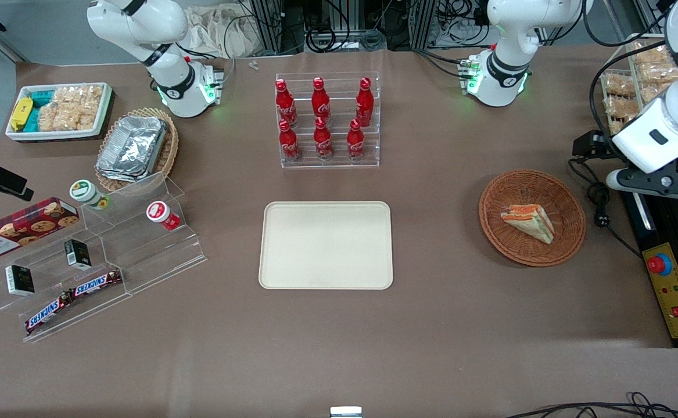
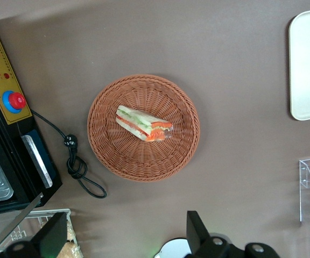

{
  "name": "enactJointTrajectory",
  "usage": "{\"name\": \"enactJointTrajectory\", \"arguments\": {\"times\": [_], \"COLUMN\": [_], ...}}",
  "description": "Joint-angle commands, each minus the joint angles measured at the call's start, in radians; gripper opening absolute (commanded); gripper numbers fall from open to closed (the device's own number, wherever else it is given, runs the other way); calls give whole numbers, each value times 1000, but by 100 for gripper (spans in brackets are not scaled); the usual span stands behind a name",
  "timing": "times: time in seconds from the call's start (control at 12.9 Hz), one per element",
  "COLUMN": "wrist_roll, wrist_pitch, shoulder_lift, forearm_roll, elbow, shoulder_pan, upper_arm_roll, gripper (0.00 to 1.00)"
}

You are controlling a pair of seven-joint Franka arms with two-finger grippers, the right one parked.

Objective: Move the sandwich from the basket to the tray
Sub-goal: 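Move the left gripper over the wicker basket toward the wrapped sandwich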

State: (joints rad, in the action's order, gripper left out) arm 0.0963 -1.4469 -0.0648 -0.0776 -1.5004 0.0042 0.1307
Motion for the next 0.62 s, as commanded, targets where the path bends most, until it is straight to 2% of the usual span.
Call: {"name": "enactJointTrajectory", "arguments": {"times": [0.0, 0.31, 0.54], "wrist_roll": [0, -65, -185], "wrist_pitch": [16, 17, -59], "shoulder_lift": [-36, -50, -20], "forearm_roll": [18, -1, 12], "elbow": [46, 71, -42], "shoulder_pan": [-4, 3, 42], "upper_arm_roll": [0, -6, -14], "gripper": [100, 100, 100]}}
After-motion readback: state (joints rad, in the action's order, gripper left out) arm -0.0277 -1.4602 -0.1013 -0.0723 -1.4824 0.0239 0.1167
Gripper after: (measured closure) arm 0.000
